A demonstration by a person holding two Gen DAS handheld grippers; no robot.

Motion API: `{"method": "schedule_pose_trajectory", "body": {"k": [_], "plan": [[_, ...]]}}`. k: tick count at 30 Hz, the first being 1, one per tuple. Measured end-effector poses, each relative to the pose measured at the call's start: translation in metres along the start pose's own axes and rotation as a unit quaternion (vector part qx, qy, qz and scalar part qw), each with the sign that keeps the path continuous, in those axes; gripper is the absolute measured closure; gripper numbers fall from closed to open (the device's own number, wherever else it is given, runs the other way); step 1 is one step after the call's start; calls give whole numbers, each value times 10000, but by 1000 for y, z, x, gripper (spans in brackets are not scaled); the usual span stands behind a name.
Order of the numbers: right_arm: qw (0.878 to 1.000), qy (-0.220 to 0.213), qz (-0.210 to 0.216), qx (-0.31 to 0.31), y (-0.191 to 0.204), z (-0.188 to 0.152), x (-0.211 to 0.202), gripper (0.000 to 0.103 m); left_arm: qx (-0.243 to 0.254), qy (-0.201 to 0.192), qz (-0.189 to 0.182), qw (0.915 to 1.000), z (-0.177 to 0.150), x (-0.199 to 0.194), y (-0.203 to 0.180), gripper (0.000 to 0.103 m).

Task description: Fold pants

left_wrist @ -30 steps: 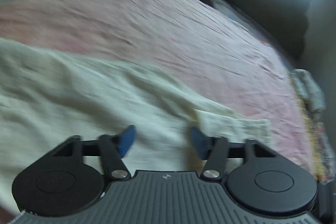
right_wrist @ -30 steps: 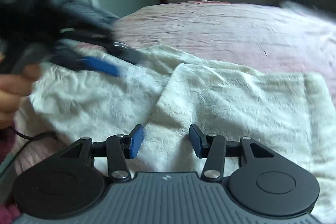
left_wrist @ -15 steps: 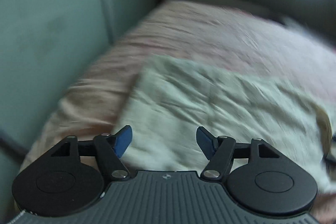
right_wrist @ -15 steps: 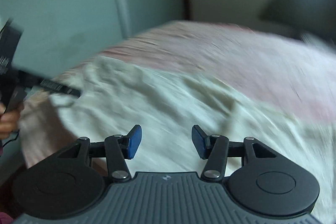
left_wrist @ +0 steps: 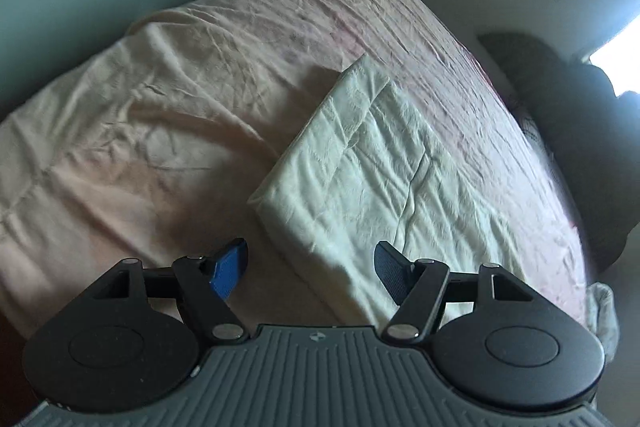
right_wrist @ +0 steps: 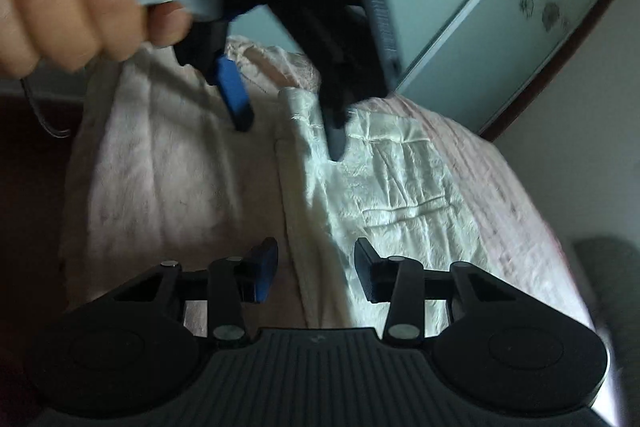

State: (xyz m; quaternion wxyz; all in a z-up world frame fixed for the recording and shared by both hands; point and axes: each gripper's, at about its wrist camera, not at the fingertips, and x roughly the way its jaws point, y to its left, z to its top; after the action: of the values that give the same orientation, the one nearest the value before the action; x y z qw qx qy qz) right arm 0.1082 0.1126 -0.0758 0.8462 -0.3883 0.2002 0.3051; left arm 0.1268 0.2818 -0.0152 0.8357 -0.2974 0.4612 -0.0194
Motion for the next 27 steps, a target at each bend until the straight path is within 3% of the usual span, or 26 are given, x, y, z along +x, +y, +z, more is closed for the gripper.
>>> {"method": "schedule_pose_trajectory", "body": {"k": [6,8,11,13,15,17,20,22,23,26,27], "plan": [[9966,-108,-498,-647,25,6,15,64,-410,-37,-276,9988,6,10,2,31],[9972,-128,-397,-626,23,12,23,79,-511,-13,-372,9980,9,11,3,29],[9987,-226,-278,-375,15,19,31,90,-607,25,-599,9964,14,19,5,27],[9984,-293,95,478,-11,22,26,92,-624,75,-762,9951,17,23,4,26],[9818,-437,694,1715,-51,19,17,94,-602,107,-862,9944,22,29,1,26],[9548,-540,1242,2645,-88,11,8,93,-530,70,-934,9942,28,35,-4,26],[9051,-667,2547,3338,-130,-5,0,92,-521,114,-904,9945,39,47,-7,26],[8895,-1007,2568,3643,-151,-16,-10,92,-503,87,-981,9939,44,53,-6,26],[8910,-971,2413,3721,-160,-20,-8,92,-517,80,-963,9940,46,56,-6,26],[9292,21,1366,3434,-162,-24,21,92,-469,58,-942,9944,50,61,-7,33],[9350,365,1215,3313,-158,-24,37,92,-365,38,-830,9959,51,61,-10,50]]}}
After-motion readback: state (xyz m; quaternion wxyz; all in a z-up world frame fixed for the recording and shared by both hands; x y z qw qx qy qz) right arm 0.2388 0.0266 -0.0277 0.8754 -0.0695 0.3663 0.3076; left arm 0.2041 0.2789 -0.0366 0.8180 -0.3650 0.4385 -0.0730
